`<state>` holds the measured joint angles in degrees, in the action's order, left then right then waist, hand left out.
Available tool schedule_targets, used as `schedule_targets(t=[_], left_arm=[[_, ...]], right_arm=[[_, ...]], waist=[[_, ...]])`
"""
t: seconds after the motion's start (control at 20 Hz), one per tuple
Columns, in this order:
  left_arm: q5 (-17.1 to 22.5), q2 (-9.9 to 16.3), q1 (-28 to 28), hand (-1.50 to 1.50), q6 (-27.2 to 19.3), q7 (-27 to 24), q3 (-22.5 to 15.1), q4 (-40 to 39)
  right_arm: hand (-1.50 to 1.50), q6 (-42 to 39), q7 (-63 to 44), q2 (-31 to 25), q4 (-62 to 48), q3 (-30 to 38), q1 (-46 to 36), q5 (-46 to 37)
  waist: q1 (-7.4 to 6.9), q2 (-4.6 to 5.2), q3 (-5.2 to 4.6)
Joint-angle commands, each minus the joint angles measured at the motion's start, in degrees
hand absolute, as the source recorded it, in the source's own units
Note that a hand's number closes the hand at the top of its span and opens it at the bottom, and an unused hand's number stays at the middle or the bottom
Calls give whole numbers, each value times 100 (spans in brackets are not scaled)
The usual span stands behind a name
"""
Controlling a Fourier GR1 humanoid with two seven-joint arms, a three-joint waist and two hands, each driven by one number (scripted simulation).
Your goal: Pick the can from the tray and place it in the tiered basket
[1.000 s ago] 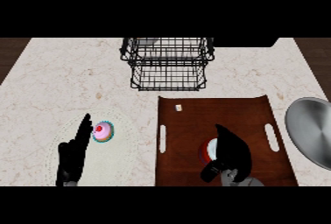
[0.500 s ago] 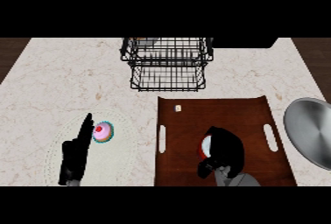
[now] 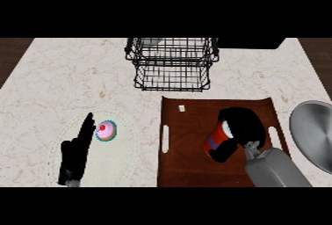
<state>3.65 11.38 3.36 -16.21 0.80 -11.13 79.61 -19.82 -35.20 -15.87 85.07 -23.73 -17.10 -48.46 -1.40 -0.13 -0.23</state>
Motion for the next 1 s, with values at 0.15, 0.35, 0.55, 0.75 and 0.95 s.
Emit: schedule_targets(t=[0.15,0.35,0.55,0.75,0.95], left_arm=[[-40,-50,-136,0,-14,173,96,-65],[-62,-10,-32,0,-3,63,124,-45],[-73,-74,92,0,-26,162,51,38],[-124,-240,183,0,-119,-14,15,-70],[-65,-28,328,0,46,251,87,266]], right_arm=[[150,551,2178,-619,-1064,801,-730,332],[150,391,2057,-517,-528,1757,-927,1257],[150,178,1424,-369,476,2464,-1223,1961],[150,-99,1213,-737,1385,2811,-1668,2206],[150,-481,488,-883,2007,2902,-2165,2308]], waist=[[90,30,27],[148,11,25],[220,-20,21],[223,-20,16],[146,-16,20]])
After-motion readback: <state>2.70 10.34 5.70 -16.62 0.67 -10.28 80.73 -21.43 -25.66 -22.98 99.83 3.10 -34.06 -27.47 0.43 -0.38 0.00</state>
